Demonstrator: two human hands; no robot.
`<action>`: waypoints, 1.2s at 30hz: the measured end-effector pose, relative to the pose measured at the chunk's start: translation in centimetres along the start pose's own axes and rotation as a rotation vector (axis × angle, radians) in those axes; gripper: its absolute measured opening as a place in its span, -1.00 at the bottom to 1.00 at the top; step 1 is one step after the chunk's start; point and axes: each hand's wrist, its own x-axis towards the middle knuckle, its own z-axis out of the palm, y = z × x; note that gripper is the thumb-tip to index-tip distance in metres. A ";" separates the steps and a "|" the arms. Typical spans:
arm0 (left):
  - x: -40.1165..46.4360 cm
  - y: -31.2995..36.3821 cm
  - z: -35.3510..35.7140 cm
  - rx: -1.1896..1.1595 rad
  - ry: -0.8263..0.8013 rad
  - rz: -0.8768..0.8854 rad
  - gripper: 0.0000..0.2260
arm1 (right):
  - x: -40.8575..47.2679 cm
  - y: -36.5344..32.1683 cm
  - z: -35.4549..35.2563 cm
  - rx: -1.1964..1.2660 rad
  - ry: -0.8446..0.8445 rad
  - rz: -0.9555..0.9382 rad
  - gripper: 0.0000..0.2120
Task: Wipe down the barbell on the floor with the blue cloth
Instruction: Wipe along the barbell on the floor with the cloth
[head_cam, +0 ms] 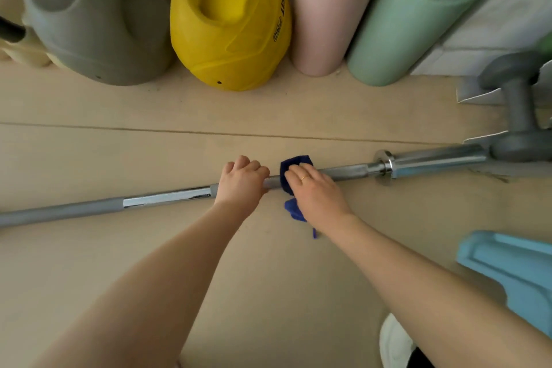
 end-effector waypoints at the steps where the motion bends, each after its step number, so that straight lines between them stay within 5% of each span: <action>1: 0.0 -0.4 -0.3 -0.012 -0.026 0.022 -0.66 | -0.4 1.0 -0.2 -0.027 -0.011 0.052 -0.55; 7: -0.8 -4.1 -2.9 -0.129 -0.078 0.096 -0.44 | 0.9 -1.1 0.2 0.010 0.030 0.369 -0.70; 15: -5.5 -11.7 -2.3 -0.208 -0.095 -0.162 -0.39 | 3.7 -10.1 1.8 0.078 0.017 0.102 -0.65; 25: -9.7 -15.8 -0.3 -0.207 -0.058 -0.252 -0.44 | 4.0 -11.7 2.0 0.027 0.054 0.383 -0.69; 31: -10.4 -17.2 1.2 -0.201 -0.033 -0.361 -0.54 | 5.8 -16.2 2.9 0.030 -0.039 0.057 -0.66; 36: -10.0 -18.9 2.4 -0.104 0.032 -0.480 -0.73 | 7.5 -14.3 1.4 0.027 -0.131 0.101 -0.73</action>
